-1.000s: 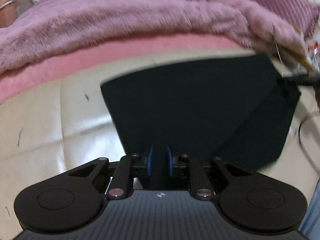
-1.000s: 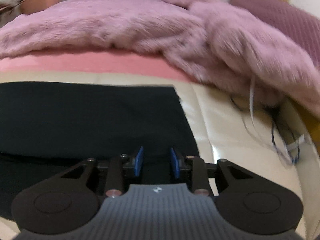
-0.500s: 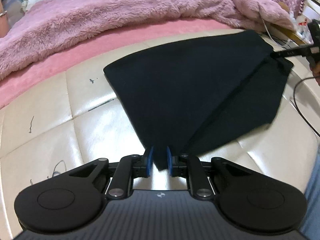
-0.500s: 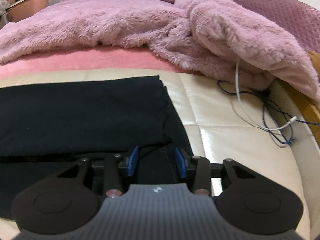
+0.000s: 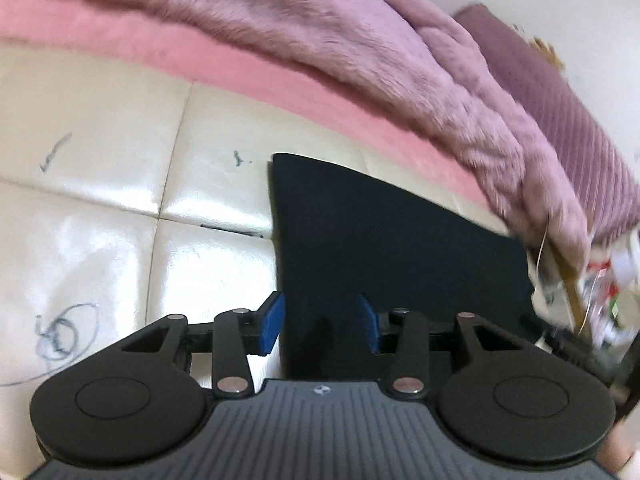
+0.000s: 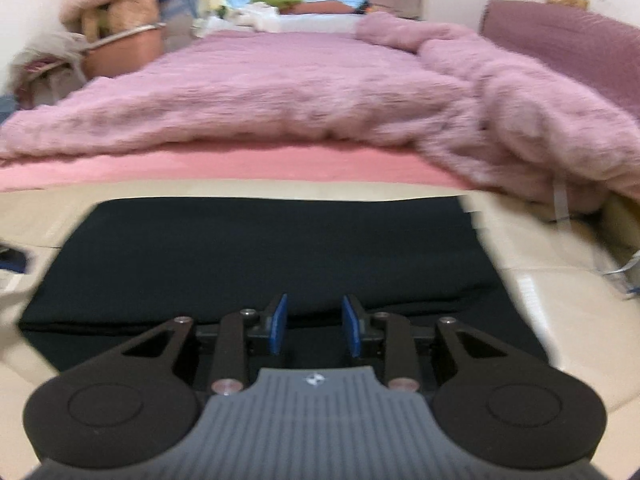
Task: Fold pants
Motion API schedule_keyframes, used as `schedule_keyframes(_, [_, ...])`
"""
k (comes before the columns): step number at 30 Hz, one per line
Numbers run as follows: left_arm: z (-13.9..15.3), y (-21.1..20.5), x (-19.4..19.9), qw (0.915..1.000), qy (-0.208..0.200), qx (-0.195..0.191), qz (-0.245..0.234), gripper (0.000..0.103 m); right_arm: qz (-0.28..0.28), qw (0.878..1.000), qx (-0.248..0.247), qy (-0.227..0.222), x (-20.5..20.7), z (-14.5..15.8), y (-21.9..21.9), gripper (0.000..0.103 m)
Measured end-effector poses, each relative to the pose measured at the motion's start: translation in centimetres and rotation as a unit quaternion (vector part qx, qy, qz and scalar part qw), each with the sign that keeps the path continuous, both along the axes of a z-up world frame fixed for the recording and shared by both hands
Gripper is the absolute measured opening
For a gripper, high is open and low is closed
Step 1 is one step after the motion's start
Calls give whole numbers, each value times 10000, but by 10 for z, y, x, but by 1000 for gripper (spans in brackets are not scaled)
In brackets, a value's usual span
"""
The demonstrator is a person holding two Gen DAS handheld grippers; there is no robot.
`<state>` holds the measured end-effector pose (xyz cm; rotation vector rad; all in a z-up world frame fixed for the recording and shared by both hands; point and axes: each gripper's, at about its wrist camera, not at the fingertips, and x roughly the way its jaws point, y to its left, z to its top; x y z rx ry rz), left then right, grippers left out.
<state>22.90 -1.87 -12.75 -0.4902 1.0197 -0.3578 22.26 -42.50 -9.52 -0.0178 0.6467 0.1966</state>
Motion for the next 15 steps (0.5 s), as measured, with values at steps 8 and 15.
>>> schedule_keyframes(8, [-29,9,16,9971,103,-736,187,49,443,9986,224,204,20,-18,42,26])
schedule_keyframes(15, [-45,5,15,9887,132,-1417,474,32,302,9984,272,391,29,-25,46,26])
